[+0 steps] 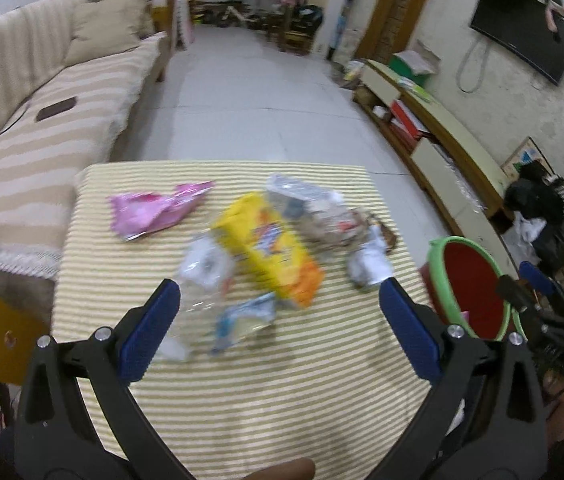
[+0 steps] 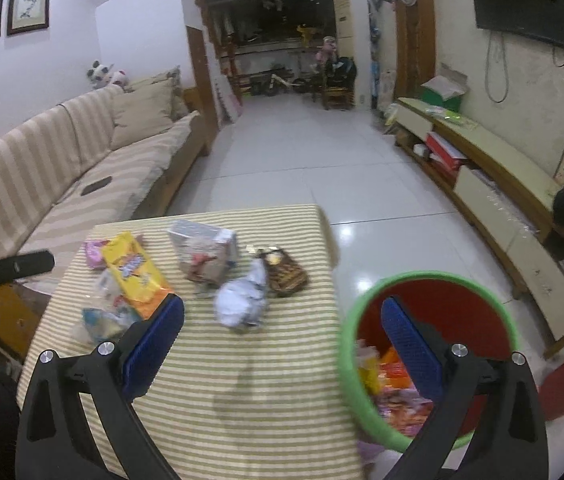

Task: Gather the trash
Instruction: 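Move both open tools back over the table, then grasp the clear plastic bottle with left tool while right tool grasps the crumpled newspaper ball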

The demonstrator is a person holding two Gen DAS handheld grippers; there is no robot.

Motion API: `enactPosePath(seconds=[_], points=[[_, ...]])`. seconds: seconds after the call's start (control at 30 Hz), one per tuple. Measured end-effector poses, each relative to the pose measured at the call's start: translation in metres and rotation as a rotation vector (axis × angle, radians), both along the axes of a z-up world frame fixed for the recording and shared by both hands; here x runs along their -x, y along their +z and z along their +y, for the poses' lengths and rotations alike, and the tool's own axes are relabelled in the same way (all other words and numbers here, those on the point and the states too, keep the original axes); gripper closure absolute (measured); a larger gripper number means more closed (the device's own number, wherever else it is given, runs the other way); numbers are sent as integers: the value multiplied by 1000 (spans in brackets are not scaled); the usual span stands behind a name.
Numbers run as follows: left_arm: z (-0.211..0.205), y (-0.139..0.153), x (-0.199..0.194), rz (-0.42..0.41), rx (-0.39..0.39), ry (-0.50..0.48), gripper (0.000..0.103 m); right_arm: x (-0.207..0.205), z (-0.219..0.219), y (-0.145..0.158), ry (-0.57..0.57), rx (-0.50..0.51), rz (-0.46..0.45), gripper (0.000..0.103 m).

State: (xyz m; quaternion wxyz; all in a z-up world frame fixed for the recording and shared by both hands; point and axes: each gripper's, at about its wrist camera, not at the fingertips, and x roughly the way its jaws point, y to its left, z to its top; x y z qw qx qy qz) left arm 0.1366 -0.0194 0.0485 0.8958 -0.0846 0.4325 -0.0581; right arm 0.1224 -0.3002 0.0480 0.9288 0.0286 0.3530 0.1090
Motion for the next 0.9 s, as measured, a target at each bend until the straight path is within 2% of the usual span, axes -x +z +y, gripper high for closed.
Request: enactPosePath(seconds=[0.17,0.37,0.7,0.9], points=[[32,-10,10,36,2,26,6,-3,26,-1,49,17,6,7],[46,-18,13,50,5,28,6,-10,47,-3,85,39,22,7],[45,-45,-14,106,-31,1,6,-40,68,-15,114,52,50,7],[44,-69,-41,151,-59,-9,6,-69,82,-32,127,58,92,7]])
